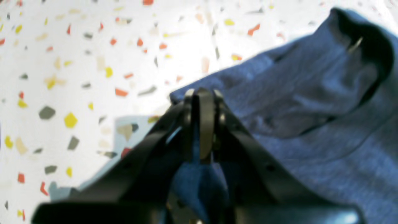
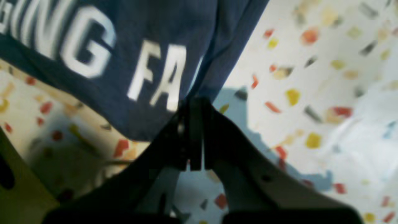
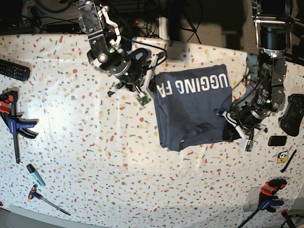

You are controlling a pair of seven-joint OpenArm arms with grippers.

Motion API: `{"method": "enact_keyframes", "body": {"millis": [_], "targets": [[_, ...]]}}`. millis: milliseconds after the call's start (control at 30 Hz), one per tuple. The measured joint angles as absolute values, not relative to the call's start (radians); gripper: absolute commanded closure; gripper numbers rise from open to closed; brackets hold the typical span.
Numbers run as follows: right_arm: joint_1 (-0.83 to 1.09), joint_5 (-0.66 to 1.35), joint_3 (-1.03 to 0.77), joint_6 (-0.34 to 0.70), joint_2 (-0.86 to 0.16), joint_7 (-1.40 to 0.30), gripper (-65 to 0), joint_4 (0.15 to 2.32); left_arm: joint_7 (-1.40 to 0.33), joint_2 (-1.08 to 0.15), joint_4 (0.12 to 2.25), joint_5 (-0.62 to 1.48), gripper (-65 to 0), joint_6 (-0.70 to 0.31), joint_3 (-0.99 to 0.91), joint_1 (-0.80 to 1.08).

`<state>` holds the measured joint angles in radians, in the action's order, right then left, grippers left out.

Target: Fold the T-shirt properly

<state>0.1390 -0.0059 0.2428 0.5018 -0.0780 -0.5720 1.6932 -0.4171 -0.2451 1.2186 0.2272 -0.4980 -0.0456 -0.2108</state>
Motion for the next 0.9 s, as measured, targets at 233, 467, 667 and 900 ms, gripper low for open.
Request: {"method": "enact_keyframes", "body": {"millis": [233, 467, 667, 900], "targets": [[0.16, 0.026, 0.196, 0.503, -0.078, -0.699, 0.0, 1.834, -0.583, -0.327, 1.351, 0.459, 0.0, -0.498, -0.044, -0.175], [0.274, 0.079, 0.074, 0.517, -0.078, -0.719, 0.0, 1.971, -0.638, -0.474, 1.568, 0.581, 0.0, -0.448, -0.064, 0.023], [0.411, 0.081, 0.012, 0.535, -0.078, -0.737, 0.0, 2.097, -0.636, -0.482, 1.762, 0.614, 0.0, -0.373, -0.234, 0.256], [0.605, 0.194, -0.05, 0.535, -0.078, -0.743, 0.0, 2.218, -0.633, -0.482, 1.908, 0.683, 0.0, -0.376, -0.45, 0.507]]}}
